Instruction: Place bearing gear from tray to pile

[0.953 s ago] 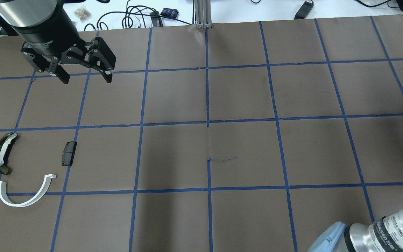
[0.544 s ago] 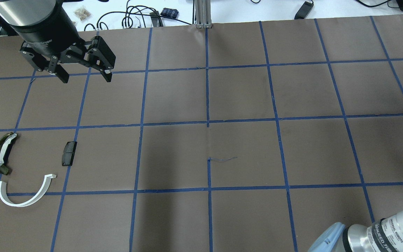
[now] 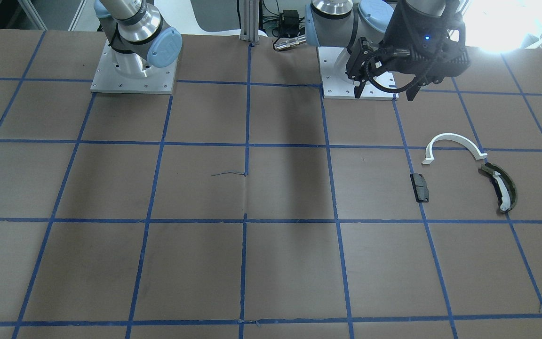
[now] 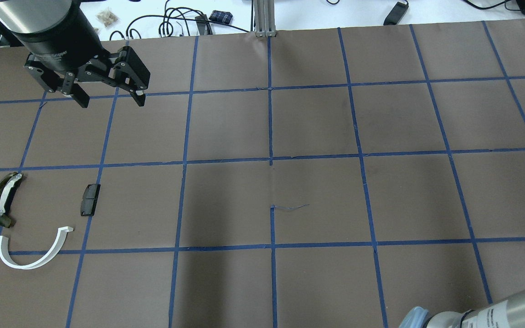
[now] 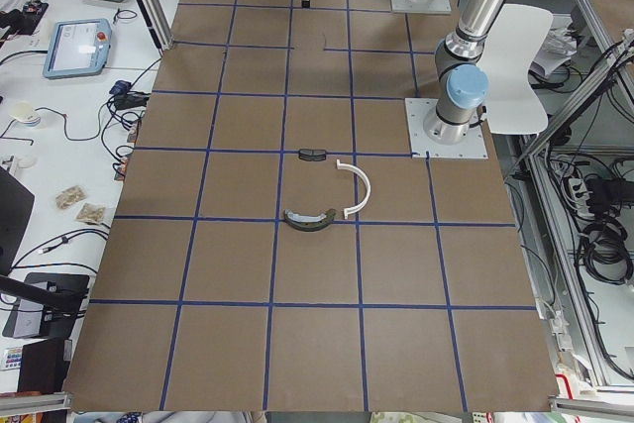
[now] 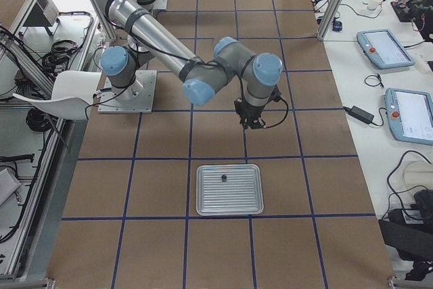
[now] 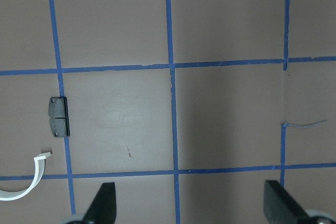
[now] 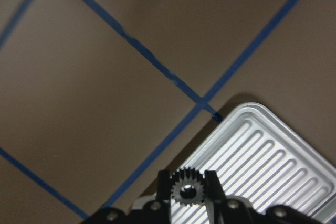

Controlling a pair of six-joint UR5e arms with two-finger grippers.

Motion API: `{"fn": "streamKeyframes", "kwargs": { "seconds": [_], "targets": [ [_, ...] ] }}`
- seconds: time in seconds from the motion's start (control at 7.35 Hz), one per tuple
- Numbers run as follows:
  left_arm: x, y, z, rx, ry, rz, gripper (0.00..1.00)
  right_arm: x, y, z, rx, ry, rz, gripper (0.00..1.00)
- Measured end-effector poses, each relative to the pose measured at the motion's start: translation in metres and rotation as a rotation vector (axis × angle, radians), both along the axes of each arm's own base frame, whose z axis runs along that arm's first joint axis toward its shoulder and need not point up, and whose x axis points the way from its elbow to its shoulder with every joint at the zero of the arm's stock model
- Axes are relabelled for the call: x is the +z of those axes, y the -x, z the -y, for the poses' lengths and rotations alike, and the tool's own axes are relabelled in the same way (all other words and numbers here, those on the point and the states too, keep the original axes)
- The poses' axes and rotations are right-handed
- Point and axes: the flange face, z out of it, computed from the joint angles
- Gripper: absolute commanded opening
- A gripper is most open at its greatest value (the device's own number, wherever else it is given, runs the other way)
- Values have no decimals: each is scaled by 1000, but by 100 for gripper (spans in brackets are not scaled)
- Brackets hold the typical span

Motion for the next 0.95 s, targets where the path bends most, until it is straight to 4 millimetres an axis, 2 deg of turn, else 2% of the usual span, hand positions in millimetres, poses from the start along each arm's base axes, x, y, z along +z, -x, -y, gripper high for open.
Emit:
{"fn": "streamKeyframes", "kwargs": {
  "seconds": [0.14, 0.27, 0.41, 0.54, 0.68, 0.82, 0.95],
  "targets": [
    [0, 0, 0, 0, 1, 0, 100, 25, -74, 5, -83, -16, -10, 0],
    [1, 0, 0, 0, 1, 0, 100, 45, -156, 8, -178, -18, -23, 0],
    [1, 0, 0, 0, 2, 0, 100, 55, -244, 11, -269, -6, -30, 0],
    [1, 0, -1, -1, 2, 0, 100, 52, -331, 14, -344, 25, -34, 0],
    [1, 0, -1, 0, 2, 0, 100, 36, -409, 16, -399, 57, -33, 0],
    [2, 0, -2, 0, 3, 0, 100, 9, -475, 14, -435, 73, -34, 0],
    [2, 0, -2, -1, 3, 1, 100, -23, -525, 7, -462, 74, -35, 0]
  ]
}}
